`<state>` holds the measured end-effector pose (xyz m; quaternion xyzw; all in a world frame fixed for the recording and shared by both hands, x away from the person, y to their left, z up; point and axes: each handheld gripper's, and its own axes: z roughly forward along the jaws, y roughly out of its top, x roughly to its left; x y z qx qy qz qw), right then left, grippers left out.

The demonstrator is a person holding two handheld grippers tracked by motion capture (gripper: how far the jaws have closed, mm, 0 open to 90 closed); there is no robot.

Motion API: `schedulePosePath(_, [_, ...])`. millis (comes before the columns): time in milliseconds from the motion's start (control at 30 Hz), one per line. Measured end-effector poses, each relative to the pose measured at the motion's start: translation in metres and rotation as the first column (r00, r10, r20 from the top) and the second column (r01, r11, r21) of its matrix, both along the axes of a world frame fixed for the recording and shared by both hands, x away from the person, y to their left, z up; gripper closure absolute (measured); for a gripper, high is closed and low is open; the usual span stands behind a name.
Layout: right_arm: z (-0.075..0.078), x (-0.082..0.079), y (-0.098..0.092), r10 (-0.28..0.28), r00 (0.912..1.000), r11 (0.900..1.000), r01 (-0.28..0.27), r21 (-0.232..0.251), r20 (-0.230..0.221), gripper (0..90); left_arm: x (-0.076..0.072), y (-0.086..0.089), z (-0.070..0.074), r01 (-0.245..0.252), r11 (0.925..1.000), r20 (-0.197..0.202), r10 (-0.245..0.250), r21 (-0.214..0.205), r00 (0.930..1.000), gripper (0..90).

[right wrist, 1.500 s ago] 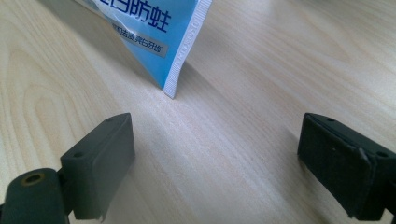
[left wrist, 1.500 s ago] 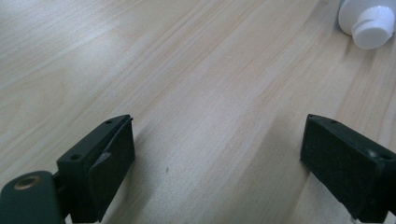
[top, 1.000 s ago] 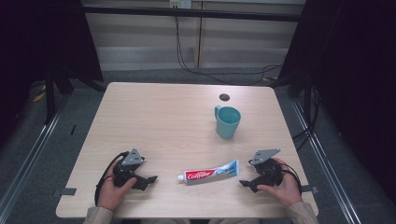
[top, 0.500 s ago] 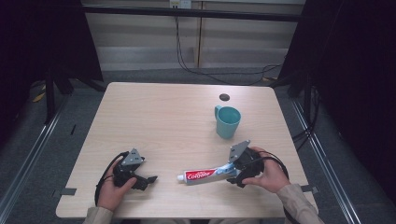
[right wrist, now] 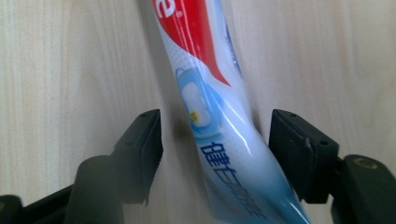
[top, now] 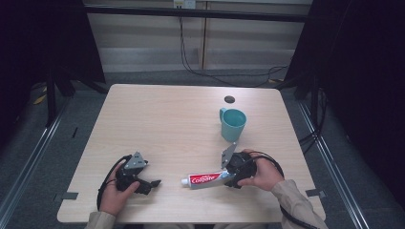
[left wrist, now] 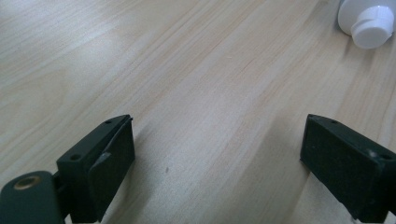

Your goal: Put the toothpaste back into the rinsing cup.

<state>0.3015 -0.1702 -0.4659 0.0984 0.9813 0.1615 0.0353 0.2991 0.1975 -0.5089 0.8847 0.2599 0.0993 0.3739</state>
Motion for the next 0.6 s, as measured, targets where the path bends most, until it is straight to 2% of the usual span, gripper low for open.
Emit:
schedulePosePath(67, [-0.0008,0.0010,0.0023,0.007,1.0000,0.9995,-0.007,-0.031,0.002,37.4,0.0000,0.0000,0.0000,0.000,1.0000,0.000,0.000,0.000,1.0000,9.6])
schedulePosePath(400, [-0.0013,0.0070,0.0076,0.043,0.9990,0.9941,-0.044,-0.099,-0.008,45.1,0.0000,0.0000,0.0000,0.000,1.0000,0.000,0.000,0.000,1.0000,9.6])
schedulePosePath(500, [-0.0014,0.0084,0.0093,0.061,0.9980,0.9895,-0.063,-0.130,-0.017,51.4,0.0000,0.0000,0.0000,0.000,1.0000,0.000,0.000,0.000,1.0000,9.6])
schedulePosePath(600, [-0.0010,0.0102,0.0095,0.079,0.9967,0.9874,-0.081,-0.136,-0.021,57.2,0.0000,0.0000,0.0000,0.000,1.0000,0.000,0.000,0.000,1.0000,9.6])
